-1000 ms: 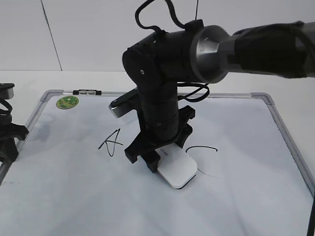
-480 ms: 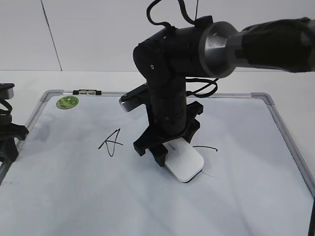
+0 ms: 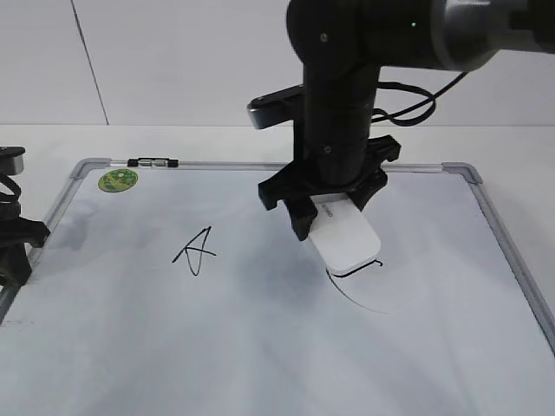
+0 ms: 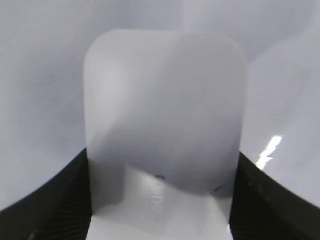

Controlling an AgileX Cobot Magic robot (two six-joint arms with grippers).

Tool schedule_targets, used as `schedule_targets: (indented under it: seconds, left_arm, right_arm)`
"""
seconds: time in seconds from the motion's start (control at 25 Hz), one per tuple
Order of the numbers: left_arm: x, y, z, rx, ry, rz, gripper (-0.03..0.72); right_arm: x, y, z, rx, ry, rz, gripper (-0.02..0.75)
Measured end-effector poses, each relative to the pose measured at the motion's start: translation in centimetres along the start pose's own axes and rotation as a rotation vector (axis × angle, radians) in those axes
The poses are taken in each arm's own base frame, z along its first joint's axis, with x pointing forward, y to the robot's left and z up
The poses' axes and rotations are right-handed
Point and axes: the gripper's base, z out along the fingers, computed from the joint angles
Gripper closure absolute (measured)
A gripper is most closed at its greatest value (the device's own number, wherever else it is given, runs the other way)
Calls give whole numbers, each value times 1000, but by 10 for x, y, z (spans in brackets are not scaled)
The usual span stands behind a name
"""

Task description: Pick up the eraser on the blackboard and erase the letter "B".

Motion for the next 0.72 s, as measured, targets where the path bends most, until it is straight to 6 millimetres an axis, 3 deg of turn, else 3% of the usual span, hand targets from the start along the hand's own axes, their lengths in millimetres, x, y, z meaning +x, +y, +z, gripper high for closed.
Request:
schedule_targets:
  seconds: [0.4,0.72]
  left_arm:
    - [0,0,0,-1,0,2,541]
    - [0,0,0,-1,2,2,541]
  right_arm:
    - [10,-66,-15,3,-13,183,204]
    - [64,-104,-10,-14,34,308,204]
